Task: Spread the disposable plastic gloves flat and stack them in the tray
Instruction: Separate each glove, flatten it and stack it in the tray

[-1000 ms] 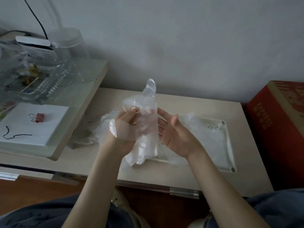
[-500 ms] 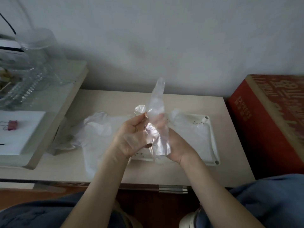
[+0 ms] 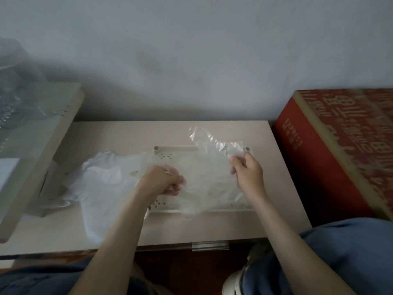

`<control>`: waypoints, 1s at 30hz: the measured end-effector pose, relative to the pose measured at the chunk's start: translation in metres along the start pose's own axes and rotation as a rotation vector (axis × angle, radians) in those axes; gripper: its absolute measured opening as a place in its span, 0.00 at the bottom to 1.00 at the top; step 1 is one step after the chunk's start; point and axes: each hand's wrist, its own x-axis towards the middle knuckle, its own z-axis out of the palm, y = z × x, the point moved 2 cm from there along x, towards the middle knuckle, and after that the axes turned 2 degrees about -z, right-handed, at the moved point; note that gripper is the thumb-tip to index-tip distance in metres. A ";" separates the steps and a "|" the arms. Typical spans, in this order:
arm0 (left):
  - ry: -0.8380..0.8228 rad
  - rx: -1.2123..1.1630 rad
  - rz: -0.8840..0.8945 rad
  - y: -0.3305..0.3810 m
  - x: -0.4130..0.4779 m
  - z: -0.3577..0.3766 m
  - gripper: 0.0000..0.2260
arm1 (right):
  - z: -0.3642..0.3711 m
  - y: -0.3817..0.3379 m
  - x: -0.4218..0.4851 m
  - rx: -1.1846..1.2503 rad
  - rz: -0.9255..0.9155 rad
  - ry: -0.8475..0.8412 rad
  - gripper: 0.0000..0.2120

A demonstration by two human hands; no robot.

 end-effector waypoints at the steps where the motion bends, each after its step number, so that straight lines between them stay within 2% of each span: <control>1: 0.005 0.058 0.000 -0.001 0.004 0.002 0.07 | -0.001 0.004 0.001 -0.047 0.003 0.009 0.07; 6: -0.049 0.391 -0.017 0.001 0.014 0.005 0.07 | -0.012 0.022 0.005 -0.205 0.020 0.036 0.09; 10: -0.122 0.401 -0.037 0.004 0.013 0.003 0.12 | -0.020 0.032 0.007 -0.291 0.014 0.036 0.09; 12: -0.161 0.247 -0.062 0.004 0.013 0.004 0.12 | -0.021 0.030 0.006 -0.245 0.029 0.047 0.10; 15: -0.220 -0.153 -0.085 0.003 0.015 0.010 0.13 | -0.021 0.027 0.006 -0.204 0.028 0.071 0.10; 17: -0.243 -0.328 -0.085 0.004 0.013 0.015 0.12 | -0.020 0.027 0.006 -0.184 0.064 0.070 0.10; 18: -0.266 -0.325 -0.075 0.004 0.012 0.018 0.13 | -0.019 0.028 0.007 -0.144 0.106 0.077 0.11; 20: -0.358 -0.154 -0.045 0.003 0.009 0.027 0.17 | -0.017 0.031 0.008 -0.008 0.219 0.097 0.12; 22: -0.445 -0.014 -0.043 -0.002 0.009 0.033 0.17 | -0.018 0.029 0.008 0.059 0.281 0.100 0.12; 26: -0.454 0.144 -0.013 -0.009 0.015 0.031 0.10 | -0.022 0.028 0.008 0.035 0.274 0.088 0.12; 30: -0.443 0.146 0.004 -0.007 0.009 0.023 0.11 | -0.021 0.024 0.005 0.032 0.292 0.048 0.11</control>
